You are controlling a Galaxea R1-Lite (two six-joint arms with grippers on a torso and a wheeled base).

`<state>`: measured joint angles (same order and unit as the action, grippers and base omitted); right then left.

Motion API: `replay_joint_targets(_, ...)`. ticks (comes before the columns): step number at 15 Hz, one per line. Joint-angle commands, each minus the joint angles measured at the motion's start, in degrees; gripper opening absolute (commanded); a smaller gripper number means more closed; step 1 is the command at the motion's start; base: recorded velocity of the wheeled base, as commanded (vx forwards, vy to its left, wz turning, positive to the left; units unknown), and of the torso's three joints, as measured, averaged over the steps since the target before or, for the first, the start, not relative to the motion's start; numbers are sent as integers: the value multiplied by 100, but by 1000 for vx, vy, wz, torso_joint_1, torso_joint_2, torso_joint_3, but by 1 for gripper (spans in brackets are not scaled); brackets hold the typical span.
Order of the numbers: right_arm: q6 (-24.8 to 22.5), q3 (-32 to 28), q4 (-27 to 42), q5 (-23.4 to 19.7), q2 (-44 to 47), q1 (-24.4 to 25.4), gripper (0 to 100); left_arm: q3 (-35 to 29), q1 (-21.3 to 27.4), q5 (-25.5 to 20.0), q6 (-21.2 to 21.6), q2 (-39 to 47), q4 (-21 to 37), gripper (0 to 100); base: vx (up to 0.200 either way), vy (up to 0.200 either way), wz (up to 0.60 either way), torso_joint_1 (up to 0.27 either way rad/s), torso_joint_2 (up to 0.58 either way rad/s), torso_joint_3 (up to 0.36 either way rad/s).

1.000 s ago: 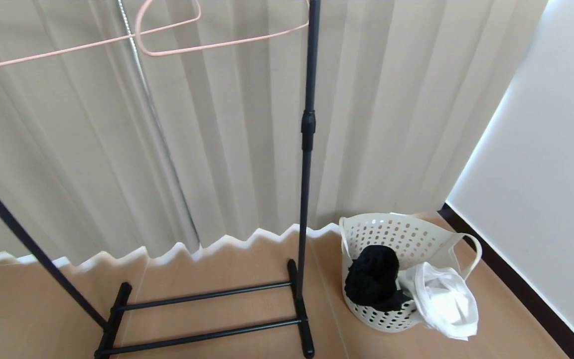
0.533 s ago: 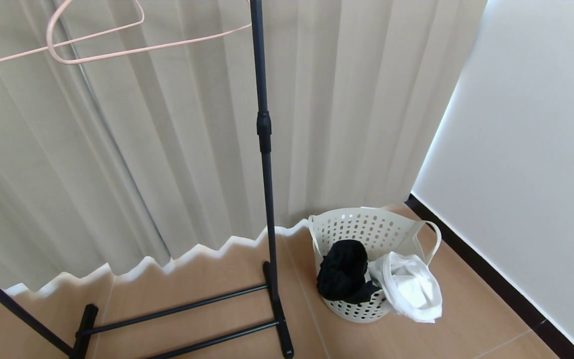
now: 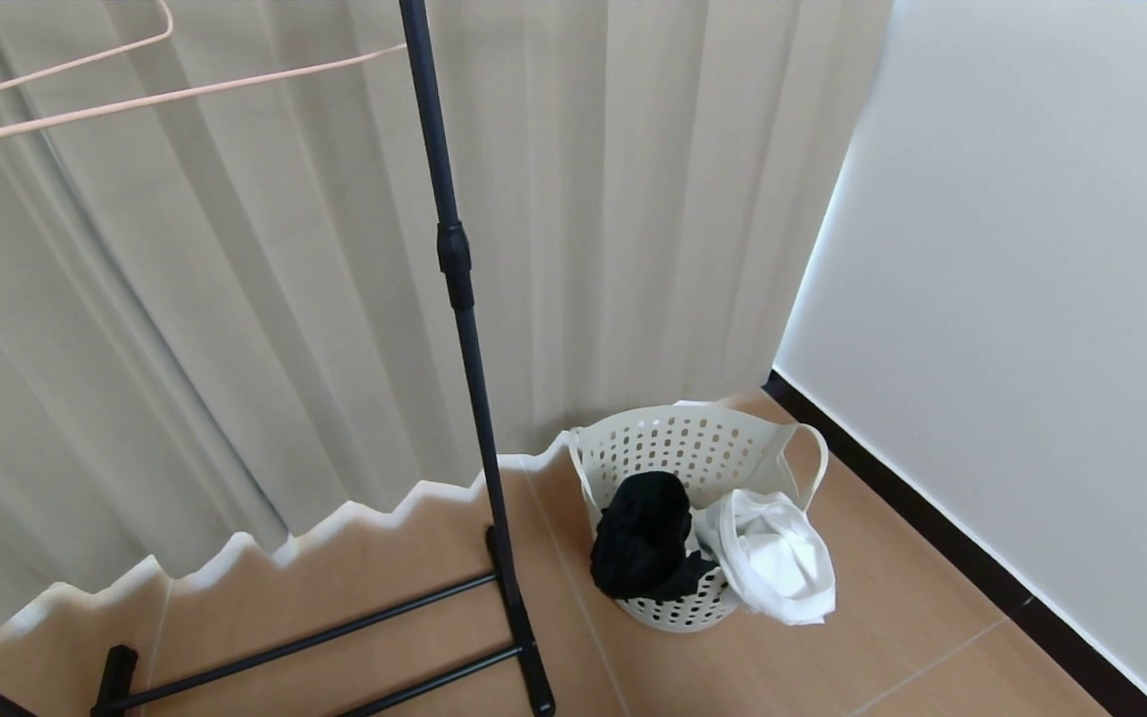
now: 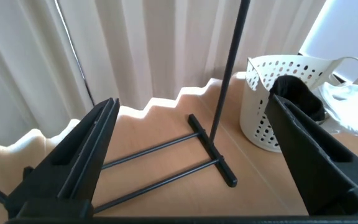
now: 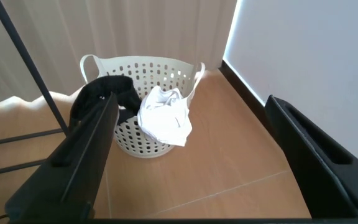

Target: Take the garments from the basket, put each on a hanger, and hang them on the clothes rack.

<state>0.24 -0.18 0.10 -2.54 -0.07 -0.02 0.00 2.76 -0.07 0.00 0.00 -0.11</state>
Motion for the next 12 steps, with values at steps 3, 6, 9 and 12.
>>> replay_joint_targets(3,2,1,-1,-1,7,2,100,0,-3,-1,0,0,-7,100,0,0,0,-1,4,-175)
replay_joint_targets(6,11,9,-10,-1,7,2,100,0,-3,-1,-9,0,-7,100,0,0,0,2,4,-193)
replay_joint_targets(9,11,9,-1,-1,7,2,100,0,-3,-1,-18,0,-7,100,0,0,0,6,1,-198)
replay_joint_targets(12,11,9,-1,-1,7,2,100,0,6,-1,-35,0,-7,100,0,0,0,6,2,-194)
